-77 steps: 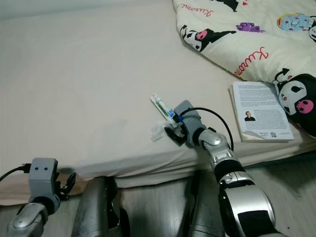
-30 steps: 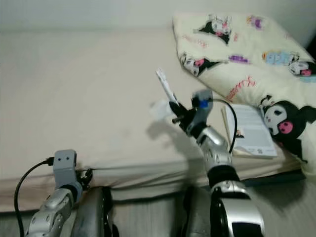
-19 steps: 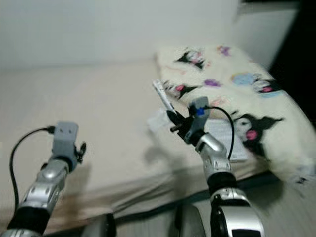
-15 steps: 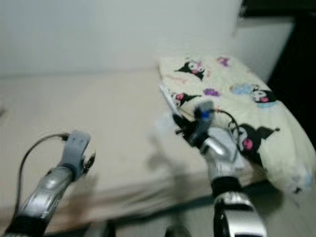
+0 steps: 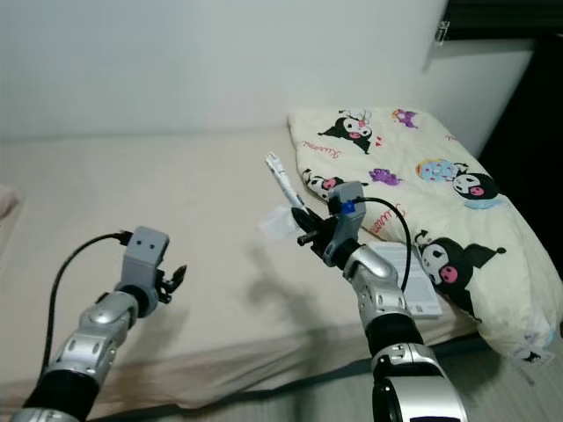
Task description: Clean up the room
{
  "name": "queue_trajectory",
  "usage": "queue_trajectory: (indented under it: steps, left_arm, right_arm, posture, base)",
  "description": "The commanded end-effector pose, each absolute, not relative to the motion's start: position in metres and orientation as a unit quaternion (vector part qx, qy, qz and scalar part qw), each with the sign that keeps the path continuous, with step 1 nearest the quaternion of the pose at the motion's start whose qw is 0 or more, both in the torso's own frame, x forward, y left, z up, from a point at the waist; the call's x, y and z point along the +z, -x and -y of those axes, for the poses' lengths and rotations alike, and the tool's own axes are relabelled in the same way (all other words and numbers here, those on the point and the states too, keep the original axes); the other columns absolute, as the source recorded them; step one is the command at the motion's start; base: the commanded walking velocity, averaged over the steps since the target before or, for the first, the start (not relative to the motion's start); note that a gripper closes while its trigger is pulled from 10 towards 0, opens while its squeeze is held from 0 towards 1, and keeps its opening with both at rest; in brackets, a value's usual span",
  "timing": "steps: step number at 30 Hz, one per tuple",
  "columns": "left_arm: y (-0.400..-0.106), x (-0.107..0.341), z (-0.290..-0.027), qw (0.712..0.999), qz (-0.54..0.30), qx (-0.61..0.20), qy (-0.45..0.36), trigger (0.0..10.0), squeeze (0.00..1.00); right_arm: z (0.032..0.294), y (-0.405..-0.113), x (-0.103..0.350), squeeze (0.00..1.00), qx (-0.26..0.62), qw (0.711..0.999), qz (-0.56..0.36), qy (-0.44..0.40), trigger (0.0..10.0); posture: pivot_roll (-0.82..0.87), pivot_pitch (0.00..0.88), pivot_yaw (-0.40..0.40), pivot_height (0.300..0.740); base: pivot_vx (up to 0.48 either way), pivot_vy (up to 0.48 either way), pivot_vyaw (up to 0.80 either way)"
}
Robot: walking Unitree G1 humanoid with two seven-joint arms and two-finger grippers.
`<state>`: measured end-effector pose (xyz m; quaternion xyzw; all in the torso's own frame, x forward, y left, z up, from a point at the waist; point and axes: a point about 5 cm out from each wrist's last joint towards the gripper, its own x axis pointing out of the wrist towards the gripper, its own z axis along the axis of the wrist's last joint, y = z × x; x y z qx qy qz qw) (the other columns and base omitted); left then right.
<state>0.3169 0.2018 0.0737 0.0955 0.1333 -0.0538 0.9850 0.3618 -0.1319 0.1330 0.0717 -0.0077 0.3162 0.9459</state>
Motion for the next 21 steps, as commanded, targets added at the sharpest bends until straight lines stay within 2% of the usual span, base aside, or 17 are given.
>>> queue_trajectory:
  steps: [1, 5, 7, 8, 9, 12, 14, 17, 19, 21]
  left_arm:
    - [-0.311, 0.062, -0.204, 0.986, -0.148, -0.04, -0.064, 10.0, 0.0]
    - [-0.308, 0.05, -0.208, 0.986, -0.163, -0.017, -0.033, 10.0, 0.0]
    - [-0.299, 0.031, -0.21, 0.98, -0.196, 0.0, -0.019, 10.0, 0.0]
    - [-0.299, 0.031, -0.21, 0.98, -0.196, 0.0, -0.019, 10.0, 0.0]
    - [-0.283, 0.007, -0.214, 0.97, -0.243, 0.017, -0.017, 10.0, 0.0]
    - [-0.277, -0.002, -0.215, 0.965, -0.261, 0.022, -0.02, 10.0, 0.0]
    - [-0.253, -0.027, -0.219, 0.947, -0.318, 0.037, -0.029, 10.0, 0.0]
    - [-0.241, -0.037, -0.223, 0.937, -0.344, 0.047, -0.032, 10.0, 0.0]
    - [-0.213, -0.057, -0.228, 0.914, -0.399, 0.069, -0.028, 10.0, 0.0]
    - [-0.213, -0.057, -0.228, 0.914, -0.399, 0.069, -0.028, 10.0, 0.0]
  right_arm:
    - [0.134, -0.358, 0.12, 0.0, 0.308, 0.949, -0.018, -0.069, 0.0]
    - [0.138, -0.353, 0.103, 0.0, 0.292, 0.953, -0.049, -0.071, 0.0]
    - [0.144, -0.34, 0.072, 0.0, 0.272, 0.954, -0.112, -0.053, 0.0]
    - [0.144, -0.34, 0.072, 0.0, 0.272, 0.954, -0.112, -0.053, 0.0]
    - [0.154, -0.319, 0.036, 0.0, 0.245, 0.951, -0.186, -0.039, 0.0]
    - [0.157, -0.311, 0.025, 0.0, 0.235, 0.948, -0.21, -0.036, 0.0]
    - [0.168, -0.286, -0.005, 0.0, 0.201, 0.939, -0.277, -0.032, 0.0]
    - [0.174, -0.275, -0.016, 0.0, 0.184, 0.934, -0.304, -0.03, 0.0]
    - [0.186, -0.245, -0.042, 0.0, 0.141, 0.917, -0.371, -0.034, 0.0]
    - [0.186, -0.245, -0.042, 0.0, 0.141, 0.917, -0.371, -0.034, 0.0]
  posture:
    - [-0.01, 0.0, -0.033, 0.705]
    - [-0.01, 0.0, -0.035, 0.725]
    - [0.0, 0.0, -0.045, 0.735]
    - [0.0, 0.0, -0.045, 0.735]
    - [-0.01, 0.0, -0.049, 0.74]
    - [-0.01, 0.0, -0.05, 0.74]
    - [-0.01, 0.0, -0.053, 0.74]
    - [-0.01, 0.0, -0.052, 0.74]
    - [0.0, 0.0, -0.061, 0.74]
    - [0.0, 0.0, -0.061, 0.74]
  base:
    - [0.0, 0.0, 0.0]
    - [0.0, 0.0, 0.0]
    - [0.0, 0.0, 0.0]
    - [0.0, 0.0, 0.0]
    - [0.0, 0.0, 0.0]
    - [0.0, 0.0, 0.0]
    - [0.0, 0.0, 0.0]
    - [0.0, 0.0, 0.0]
    - [0.0, 0.0, 0.0]
    - [0.0, 0.0, 0.0]
